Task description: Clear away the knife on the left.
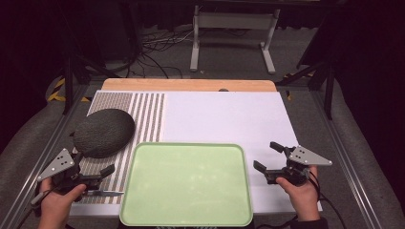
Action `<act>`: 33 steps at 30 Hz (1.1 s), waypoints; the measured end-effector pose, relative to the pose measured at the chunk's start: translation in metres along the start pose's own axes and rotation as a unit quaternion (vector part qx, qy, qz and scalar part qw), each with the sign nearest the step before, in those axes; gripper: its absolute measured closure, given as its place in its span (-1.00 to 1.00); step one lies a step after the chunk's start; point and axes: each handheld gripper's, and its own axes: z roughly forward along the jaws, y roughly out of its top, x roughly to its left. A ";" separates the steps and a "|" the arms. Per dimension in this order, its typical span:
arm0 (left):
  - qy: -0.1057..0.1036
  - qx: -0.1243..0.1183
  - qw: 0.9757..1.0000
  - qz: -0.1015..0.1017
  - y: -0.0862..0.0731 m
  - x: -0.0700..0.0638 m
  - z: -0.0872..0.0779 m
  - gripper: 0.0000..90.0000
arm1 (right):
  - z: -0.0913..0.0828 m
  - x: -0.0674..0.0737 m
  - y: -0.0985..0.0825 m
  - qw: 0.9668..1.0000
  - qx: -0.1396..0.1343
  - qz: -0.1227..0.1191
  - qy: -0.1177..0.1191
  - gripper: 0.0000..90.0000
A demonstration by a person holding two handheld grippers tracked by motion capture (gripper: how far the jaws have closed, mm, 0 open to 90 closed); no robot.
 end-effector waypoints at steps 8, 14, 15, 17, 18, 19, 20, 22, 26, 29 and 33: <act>-0.002 -0.004 1.000 0.001 0.001 -0.001 0.000 -0.85 | -0.002 -0.001 0.000 1.000 0.000 -0.001 -0.006 -0.90; -0.013 0.000 1.000 -0.001 0.003 -0.002 0.001 -0.87 | -0.002 0.000 0.000 1.000 -0.002 0.000 -0.004 -0.90; -0.016 0.001 1.000 -0.003 0.004 -0.002 0.001 -0.87 | -0.002 0.000 0.000 1.000 -0.002 0.000 -0.003 -0.90; -0.023 0.011 1.000 -0.002 0.009 -0.002 -0.002 -0.86 | 0.000 -0.001 0.001 1.000 -0.001 -0.001 -0.004 -0.90; -0.027 0.013 1.000 0.000 0.011 -0.001 -0.004 -0.88 | 0.001 -0.001 0.002 1.000 0.001 -0.004 -0.006 -0.91; -0.030 0.020 0.999 0.004 0.015 0.000 -0.007 -0.89 | 0.002 -0.001 0.002 1.000 0.002 -0.005 -0.006 -0.91; -0.030 0.024 0.999 0.007 0.017 0.001 -0.008 -0.89 | 0.004 -0.001 0.003 1.000 0.005 -0.007 -0.006 -0.91; -0.038 0.032 0.999 0.015 0.023 0.003 -0.013 -0.89 | 0.006 -0.001 0.003 1.000 0.007 -0.007 -0.005 -0.91; -0.042 0.060 0.997 0.039 0.028 0.004 -0.014 -0.86 | 0.008 -0.001 0.002 1.000 0.010 -0.003 -0.001 -0.91; -0.046 0.101 0.992 0.064 0.034 0.003 -0.012 -0.84 | 0.009 0.000 0.002 1.000 0.011 -0.004 -0.001 -0.91; -0.050 0.146 0.984 0.092 0.042 0.002 -0.009 -0.82 | 0.011 0.000 0.002 1.000 0.016 -0.002 0.000 -0.92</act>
